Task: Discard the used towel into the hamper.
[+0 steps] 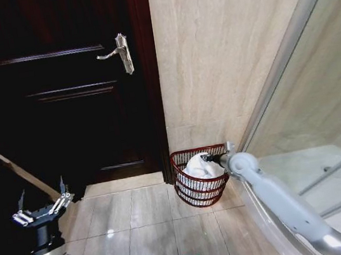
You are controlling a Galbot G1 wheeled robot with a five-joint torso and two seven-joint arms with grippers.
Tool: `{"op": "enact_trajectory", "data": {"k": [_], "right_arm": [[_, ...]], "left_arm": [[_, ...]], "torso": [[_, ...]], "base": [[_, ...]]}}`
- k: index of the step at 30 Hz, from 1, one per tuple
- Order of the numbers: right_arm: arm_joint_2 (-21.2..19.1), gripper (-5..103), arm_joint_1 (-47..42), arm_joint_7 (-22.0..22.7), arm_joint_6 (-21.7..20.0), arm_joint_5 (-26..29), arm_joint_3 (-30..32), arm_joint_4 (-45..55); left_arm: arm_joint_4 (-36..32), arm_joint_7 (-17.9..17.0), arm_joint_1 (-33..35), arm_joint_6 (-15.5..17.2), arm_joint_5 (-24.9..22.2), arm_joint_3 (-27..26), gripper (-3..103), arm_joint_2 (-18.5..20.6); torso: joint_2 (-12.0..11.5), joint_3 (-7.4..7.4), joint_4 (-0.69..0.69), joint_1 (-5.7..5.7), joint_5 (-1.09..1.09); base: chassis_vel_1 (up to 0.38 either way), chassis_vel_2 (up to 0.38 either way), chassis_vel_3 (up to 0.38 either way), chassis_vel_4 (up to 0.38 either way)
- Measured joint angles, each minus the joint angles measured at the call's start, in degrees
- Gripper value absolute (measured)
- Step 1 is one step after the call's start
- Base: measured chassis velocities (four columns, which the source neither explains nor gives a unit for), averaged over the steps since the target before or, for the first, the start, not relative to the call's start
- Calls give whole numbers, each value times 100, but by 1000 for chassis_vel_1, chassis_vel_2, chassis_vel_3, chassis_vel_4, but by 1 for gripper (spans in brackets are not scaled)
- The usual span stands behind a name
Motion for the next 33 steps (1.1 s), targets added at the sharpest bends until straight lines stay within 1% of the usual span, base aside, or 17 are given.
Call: {"op": "enact_trajectory", "data": {"k": [3,4,5,7,8,9,10,11,12,13,15,16,19,20,24,29,33], "right_arm": [[-77,68,-390,-463,42,-515,339,420],[-77,68,-390,-463,42,-515,339,420],[-80,74,-528,-706,165,-719,461,547],[-64,85,-813,-966,741,-1302,593,763],[-35,85,-962,-1023,1169,-1703,622,841],[-35,85,-962,-1023,1169,-1703,622,841],[35,95,-1166,-1119,1735,-2339,674,903],[96,95,-1291,-1201,2041,-2723,722,923],[221,98,-1525,-1347,2471,-3320,818,964],[221,98,-1525,-1347,2471,-3320,818,964],[447,100,-1956,-1482,2855,-3970,1005,1133],[447,100,-1956,-1482,2855,-3970,1005,1133],[897,100,-2615,-1767,2958,-4540,1420,1553],[897,100,-2615,-1767,2958,-4540,1420,1553],[1390,100,-3207,-1916,3254,-5150,1579,1868],[1721,100,-3557,-1876,3275,-5435,1592,2097],[1786,100,-3601,-1817,3260,-5463,1604,2167]], "left_arm": [[11,-1,-12,0,67,40,100,-1],[11,-1,-12,0,67,40,100,-1],[9,-12,-16,0,76,55,100,-1],[-9,-39,-23,4,85,70,100,-2],[-19,-68,-26,7,98,88,100,-1],[-19,-68,-26,7,98,88,100,-1],[-25,-110,-25,10,117,130,100,-1],[-27,-145,-18,21,135,164,100,1],[-29,-229,-4,51,187,234,100,0],[-29,-229,-4,51,187,234,100,0],[-20,-301,23,178,325,294,100,1],[-20,-301,23,178,325,294,100,1],[29,-306,59,287,382,389,100,2],[29,-306,59,287,382,389,100,2],[79,-300,87,414,315,610,100,4],[85,-238,140,609,208,837,100,23],[85,-183,162,667,295,929,100,42]], "torso": [[0,0,0,0,2],[0,0,0,0,2],[0,0,0,0,1],[0,0,1,0,1],[0,0,0,0,2],[0,0,0,0,2],[0,0,1,0,0],[0,0,1,0,1],[0,0,1,0,2],[0,0,1,0,2],[0,1,0,0,2],[0,1,0,0,2],[0,1,0,0,-1],[0,1,0,0,-1],[0,0,0,0,0],[0,0,0,0,1],[0,1,0,0,1]], "base": [[0,0,0,0],[0,0,0,0],[0,0,0,0],[0,0,0,0],[0,0,0,0],[0,0,0,0],[0,0,0,0],[0,0,0,0],[0,0,0,0],[0,0,0,0],[0,0,0,0],[0,0,0,0],[0,0,0,0],[0,0,0,0],[0,0,0,0],[0,0,0,0],[0,0,0,0]]}}
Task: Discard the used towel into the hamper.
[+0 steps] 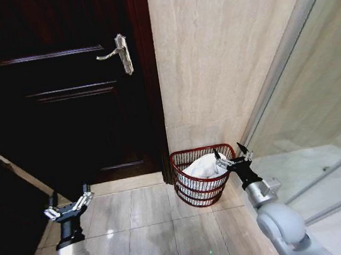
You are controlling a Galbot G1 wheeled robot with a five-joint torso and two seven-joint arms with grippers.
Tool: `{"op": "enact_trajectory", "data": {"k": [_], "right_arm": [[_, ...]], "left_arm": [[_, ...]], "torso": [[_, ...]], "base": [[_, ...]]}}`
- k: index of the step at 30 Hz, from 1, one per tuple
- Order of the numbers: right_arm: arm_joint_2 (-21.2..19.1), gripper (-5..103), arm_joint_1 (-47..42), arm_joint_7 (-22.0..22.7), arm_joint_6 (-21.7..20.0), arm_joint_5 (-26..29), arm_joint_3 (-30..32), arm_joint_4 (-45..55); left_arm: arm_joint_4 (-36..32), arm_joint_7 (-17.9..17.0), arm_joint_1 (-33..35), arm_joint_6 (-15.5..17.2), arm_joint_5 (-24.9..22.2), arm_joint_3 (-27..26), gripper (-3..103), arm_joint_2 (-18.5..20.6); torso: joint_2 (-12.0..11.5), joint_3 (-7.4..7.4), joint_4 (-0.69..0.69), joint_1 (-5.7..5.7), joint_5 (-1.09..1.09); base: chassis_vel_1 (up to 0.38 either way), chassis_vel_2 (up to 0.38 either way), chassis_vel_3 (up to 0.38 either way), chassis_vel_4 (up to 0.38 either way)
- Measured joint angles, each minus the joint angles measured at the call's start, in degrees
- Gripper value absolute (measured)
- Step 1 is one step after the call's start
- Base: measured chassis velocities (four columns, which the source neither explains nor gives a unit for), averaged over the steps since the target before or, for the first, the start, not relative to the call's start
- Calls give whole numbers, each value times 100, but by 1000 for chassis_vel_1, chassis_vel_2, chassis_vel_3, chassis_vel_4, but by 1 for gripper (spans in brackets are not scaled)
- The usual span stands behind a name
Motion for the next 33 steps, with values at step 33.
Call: {"op": "enact_trajectory", "data": {"k": [33], "right_arm": [[291,100,-974,-340,745,53,890,119]], "left_arm": [[-737,-1134,171,1347,888,1464,100,1003]], "torso": [[0,0,0,1,0]], "base": [[47,-45,-49,51]]}}
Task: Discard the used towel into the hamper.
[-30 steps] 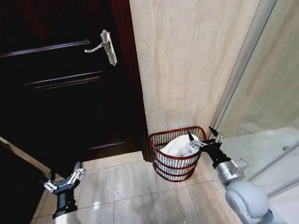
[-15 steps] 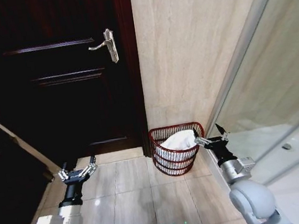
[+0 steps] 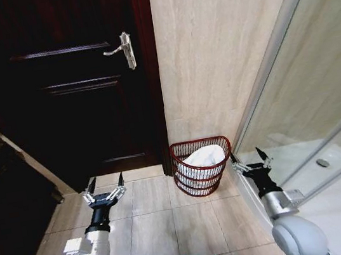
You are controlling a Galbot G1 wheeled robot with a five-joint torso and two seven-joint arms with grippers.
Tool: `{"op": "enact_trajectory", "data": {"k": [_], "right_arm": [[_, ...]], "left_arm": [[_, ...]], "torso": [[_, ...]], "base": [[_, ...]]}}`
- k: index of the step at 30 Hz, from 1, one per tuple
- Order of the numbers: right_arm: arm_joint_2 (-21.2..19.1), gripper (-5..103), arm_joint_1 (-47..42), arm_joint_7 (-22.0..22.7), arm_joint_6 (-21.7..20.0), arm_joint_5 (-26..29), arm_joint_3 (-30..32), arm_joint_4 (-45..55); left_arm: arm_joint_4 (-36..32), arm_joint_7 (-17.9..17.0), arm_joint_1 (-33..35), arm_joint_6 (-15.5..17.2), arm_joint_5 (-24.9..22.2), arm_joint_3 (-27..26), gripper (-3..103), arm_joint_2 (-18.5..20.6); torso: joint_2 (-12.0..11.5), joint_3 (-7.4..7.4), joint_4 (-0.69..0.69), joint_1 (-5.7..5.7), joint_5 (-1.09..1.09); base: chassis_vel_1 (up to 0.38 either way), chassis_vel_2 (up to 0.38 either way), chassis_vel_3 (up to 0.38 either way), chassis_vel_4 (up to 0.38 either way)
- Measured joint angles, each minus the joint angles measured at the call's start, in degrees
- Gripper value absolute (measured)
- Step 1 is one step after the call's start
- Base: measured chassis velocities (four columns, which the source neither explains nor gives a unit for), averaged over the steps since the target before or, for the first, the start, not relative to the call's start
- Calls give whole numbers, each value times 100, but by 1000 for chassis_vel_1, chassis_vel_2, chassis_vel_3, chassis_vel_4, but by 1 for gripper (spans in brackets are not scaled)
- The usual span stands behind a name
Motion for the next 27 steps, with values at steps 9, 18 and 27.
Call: {"op": "enact_trajectory", "data": {"k": [9,18,27], "right_arm": [[16,100,-321,-60,220,153,138,34],[75,100,-406,-62,313,221,178,34],[177,100,-502,-71,427,210,170,32]], "left_arm": [[9,-73,-192,74,366,204,100,-219],[-13,-72,-171,83,396,250,100,-244],[-12,-78,-118,109,396,269,100,-259]], "torso": [[0,0,0,0,1],[0,0,0,-1,1],[-105,-62,0,-43,1]], "base": [[27,-23,-23,26],[75,-65,-67,67],[44,-47,-48,45]]}}
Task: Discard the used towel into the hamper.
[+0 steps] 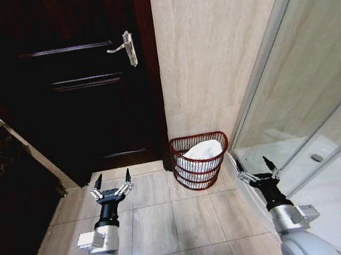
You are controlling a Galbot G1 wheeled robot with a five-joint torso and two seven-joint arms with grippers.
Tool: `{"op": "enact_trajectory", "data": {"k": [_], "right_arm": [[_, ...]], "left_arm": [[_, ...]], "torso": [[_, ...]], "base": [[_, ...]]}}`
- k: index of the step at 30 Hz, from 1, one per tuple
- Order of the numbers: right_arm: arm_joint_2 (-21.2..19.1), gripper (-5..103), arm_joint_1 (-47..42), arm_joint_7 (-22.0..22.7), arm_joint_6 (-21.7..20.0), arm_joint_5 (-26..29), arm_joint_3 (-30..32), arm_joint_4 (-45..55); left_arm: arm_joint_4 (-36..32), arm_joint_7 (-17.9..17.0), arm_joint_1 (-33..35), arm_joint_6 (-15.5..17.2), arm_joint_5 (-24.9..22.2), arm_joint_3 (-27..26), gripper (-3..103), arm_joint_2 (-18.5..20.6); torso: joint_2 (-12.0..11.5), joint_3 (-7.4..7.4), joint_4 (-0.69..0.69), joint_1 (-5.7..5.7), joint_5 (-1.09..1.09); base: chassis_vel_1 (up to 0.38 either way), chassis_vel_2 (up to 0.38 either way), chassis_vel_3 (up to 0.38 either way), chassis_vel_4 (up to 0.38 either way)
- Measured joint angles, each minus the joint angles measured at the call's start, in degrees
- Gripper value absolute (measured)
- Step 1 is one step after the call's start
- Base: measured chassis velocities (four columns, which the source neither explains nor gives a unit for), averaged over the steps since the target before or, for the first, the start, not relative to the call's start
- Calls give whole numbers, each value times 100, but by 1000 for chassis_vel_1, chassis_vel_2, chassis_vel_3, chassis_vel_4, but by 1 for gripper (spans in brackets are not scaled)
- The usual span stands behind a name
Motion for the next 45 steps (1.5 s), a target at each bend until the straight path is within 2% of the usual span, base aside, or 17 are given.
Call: {"op": "enact_trajectory", "data": {"k": [16,45], "right_arm": [[108,100,-28,-17,33,-12,-36,-20],[185,100,-8,-31,33,-192,-169,-71]], "left_arm": [[63,65,-45,-20,-23,5,100,111],[192,160,-89,-113,-40,33,100,90]], "torso": [[-400,-270,0,-129,0],[-1079,-753,0,-326,0]], "base": [[4,-2,-2,2],[9,-12,-11,10]]}}
